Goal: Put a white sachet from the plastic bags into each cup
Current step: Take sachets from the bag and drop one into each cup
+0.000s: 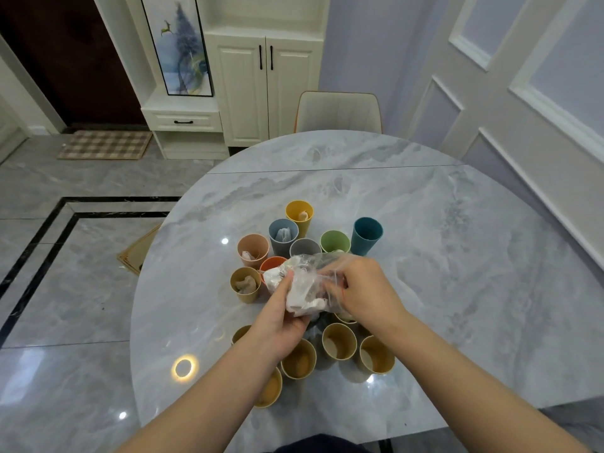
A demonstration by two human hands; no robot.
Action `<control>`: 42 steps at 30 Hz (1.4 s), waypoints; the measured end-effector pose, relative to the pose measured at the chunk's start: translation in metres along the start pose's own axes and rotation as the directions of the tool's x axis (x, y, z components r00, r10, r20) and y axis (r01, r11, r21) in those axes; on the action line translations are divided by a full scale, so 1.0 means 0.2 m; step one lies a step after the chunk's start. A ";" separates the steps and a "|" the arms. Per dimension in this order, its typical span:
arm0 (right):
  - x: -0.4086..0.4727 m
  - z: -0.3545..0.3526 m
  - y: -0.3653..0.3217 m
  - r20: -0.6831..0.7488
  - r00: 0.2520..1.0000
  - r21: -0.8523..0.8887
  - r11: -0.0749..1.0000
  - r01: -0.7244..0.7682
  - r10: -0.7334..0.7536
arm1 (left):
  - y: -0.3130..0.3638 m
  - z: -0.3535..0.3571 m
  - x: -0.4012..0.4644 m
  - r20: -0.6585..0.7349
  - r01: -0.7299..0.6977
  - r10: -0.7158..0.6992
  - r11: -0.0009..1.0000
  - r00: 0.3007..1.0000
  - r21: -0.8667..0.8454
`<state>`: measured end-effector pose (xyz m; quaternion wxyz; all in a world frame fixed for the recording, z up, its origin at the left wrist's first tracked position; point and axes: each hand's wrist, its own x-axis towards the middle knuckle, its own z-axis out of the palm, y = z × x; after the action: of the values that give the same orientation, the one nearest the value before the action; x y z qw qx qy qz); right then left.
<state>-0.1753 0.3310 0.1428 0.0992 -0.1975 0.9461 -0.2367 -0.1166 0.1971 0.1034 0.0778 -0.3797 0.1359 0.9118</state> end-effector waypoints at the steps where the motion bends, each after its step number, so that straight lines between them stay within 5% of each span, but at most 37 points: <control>1: 0.00 0.00 0.01 -0.008 0.999 -0.006 0.999 -0.042 0.042 | 0.00 0.00 0.00 -0.006 0.005 -0.005 1.000 1.000 0.001; 12: -0.07 -0.13 0.06 -0.122 0.992 0.211 0.978 -0.009 0.035 | -0.03 0.05 0.03 0.032 0.071 -0.068 0.994 0.997 -0.084; 19: -0.08 -0.22 0.19 -0.240 0.926 0.601 0.794 -0.094 0.291 | -0.03 0.07 0.06 -0.061 0.002 -0.010 0.990 0.998 -0.138; 23: -0.10 -0.23 0.33 -0.285 0.838 0.658 0.731 -0.182 0.465 | -0.04 0.07 0.08 -0.101 -0.034 0.019 0.988 0.995 -0.149; 30: -0.16 0.02 0.60 -0.058 0.820 0.506 0.725 -0.467 0.569 | -0.06 0.05 0.10 -0.126 -0.041 0.031 0.996 0.992 -0.078; 37: -0.12 0.18 0.72 0.215 0.780 0.512 0.613 -0.602 0.588 | -0.11 0.08 0.08 -0.143 -0.019 0.012 0.998 0.990 -0.052; 42: -0.12 0.15 0.68 0.184 0.779 0.508 0.620 -0.598 0.600 | -0.10 0.08 0.07 -0.129 -0.016 0.006 0.997 0.992 -0.073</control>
<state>-0.1901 0.4378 0.0525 0.2217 0.1654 0.8509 -0.4466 -0.1317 0.2222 0.1006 0.0499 -0.4393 0.1091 0.8903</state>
